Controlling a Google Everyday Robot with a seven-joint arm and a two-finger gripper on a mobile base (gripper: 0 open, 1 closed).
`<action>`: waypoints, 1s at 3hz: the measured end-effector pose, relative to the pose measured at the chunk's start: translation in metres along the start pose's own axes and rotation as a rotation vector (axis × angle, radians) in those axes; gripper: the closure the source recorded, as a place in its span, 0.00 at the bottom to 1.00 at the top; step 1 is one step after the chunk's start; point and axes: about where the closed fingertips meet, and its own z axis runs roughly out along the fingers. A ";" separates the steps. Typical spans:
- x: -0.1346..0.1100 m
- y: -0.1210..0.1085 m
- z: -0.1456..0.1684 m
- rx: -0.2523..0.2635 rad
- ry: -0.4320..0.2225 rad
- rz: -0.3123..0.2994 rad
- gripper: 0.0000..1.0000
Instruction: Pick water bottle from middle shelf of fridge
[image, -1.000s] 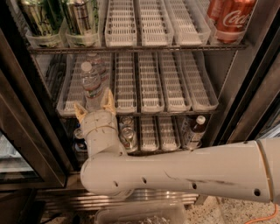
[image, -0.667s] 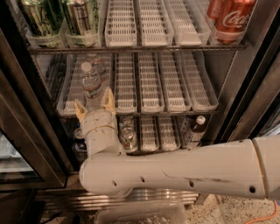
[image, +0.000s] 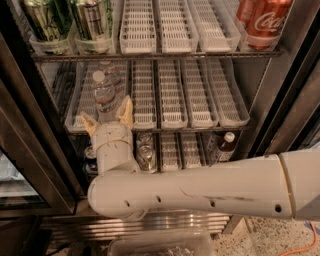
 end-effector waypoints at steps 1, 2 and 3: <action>0.008 -0.003 0.019 0.032 0.007 0.017 0.25; 0.010 -0.001 0.025 0.033 0.010 0.017 0.26; 0.012 0.000 0.030 0.036 0.013 0.015 0.45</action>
Offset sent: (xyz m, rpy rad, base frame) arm 0.0130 0.0032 -0.0061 0.0194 0.0123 -0.0175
